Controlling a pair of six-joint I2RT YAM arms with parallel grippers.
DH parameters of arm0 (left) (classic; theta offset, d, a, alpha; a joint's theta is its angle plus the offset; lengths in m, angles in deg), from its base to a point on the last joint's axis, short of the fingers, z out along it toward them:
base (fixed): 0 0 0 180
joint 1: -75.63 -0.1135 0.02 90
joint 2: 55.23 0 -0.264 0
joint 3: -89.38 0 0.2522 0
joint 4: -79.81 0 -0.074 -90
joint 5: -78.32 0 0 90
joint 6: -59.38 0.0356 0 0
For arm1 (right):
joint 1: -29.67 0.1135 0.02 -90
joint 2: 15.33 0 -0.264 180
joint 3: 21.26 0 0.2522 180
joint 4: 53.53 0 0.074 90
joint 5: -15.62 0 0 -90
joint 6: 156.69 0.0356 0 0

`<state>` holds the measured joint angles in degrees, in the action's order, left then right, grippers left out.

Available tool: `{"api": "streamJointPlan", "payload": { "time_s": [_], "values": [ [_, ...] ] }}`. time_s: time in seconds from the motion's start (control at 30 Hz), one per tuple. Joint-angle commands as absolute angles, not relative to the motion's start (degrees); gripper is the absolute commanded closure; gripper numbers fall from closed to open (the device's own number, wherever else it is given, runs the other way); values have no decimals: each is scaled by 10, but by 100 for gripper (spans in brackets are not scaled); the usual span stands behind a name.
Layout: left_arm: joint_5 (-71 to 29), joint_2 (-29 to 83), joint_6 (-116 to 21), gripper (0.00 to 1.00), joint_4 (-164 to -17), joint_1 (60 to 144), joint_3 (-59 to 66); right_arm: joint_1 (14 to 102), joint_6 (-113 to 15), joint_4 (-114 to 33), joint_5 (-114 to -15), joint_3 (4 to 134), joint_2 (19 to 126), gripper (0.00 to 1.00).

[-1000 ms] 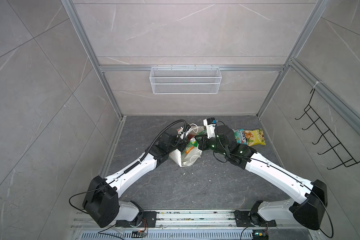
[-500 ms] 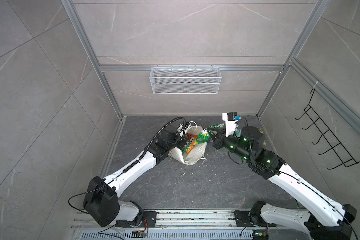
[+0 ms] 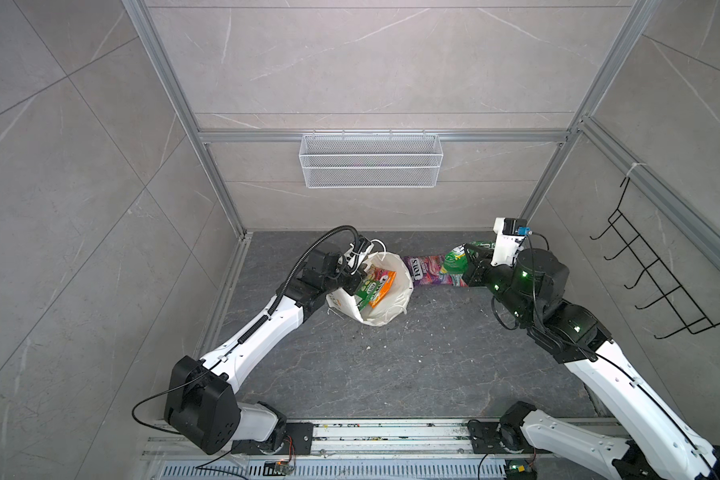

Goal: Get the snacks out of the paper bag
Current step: 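Lift the green packet out of the bag with the right gripper, then lower and release the green packet onto the table with the right gripper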

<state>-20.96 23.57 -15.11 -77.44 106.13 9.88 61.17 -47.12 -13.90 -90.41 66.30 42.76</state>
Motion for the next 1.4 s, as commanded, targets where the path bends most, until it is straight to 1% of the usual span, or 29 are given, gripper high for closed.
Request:
{"api": "streamJointPlan", "payload": {
  "time_s": [0.0, 0.07, 0.17, 0.27, 0.37, 0.4, 0.5, 0.63, 0.73, 0.83, 0.93, 1.0, 1.07, 1.1, 1.2, 1.3, 1.37],
  "values": [
    [-228, 207, -137, 100, -782, 1057, 74, 563, -492, -71, -825, 692, 463, 100],
    [-227, 207, -137, 100, -778, 1055, 71, 532, -519, -47, -710, 697, 495, 100],
    [-224, 206, -137, 100, -778, 1053, 71, 505, -562, 2, -596, 697, 547, 100],
    [-223, 205, -140, 100, -782, 1052, 76, 486, -596, 11, -469, 672, 583, 100],
    [-223, 207, -141, 100, -791, 1052, 82, 485, -630, 6, -390, 649, 616, 100],
    [-224, 209, -142, 100, -792, 1052, 83, 485, -631, 0, -390, 641, 623, 100],
    [-225, 212, -144, 100, -797, 1052, 83, 485, -634, 2, -440, 614, 653, 100],
    [-221, 209, -146, 100, -801, 1052, 84, 485, -648, 54, -518, 598, 708, 99],
    [-218, 206, -147, 100, -810, 1051, 92, 485, -642, 77, -578, 589, 725, 98],
    [-219, 209, -151, 100, -817, 1052, 95, 484, -630, 107, -626, 602, 734, 94],
    [-217, 212, -153, 100, -818, 1051, 94, 484, -607, 167, -710, 636, 745, 92],
    [-219, 212, -154, 100, -820, 1051, 95, 485, -595, 211, -782, 656, 757, 85],
    [-219, 212, -153, 100, -824, 1051, 96, 485, -586, 237, -838, 662, 765, 83],
    [-218, 212, -152, 100, -826, 1052, 97, 484, -578, 241, -860, 659, 766, 83],
    [-217, 212, -151, 100, -831, 1051, 100, 470, -557, 252, -909, 655, 774, 93],
    [-217, 212, -151, 100, -833, 1051, 99, 452, -552, 249, -918, 657, 782, 96],
    [-216, 211, -151, 100, -830, 1051, 100, 448, -535, 250, -938, 667, 788, 93]
  ]
}}
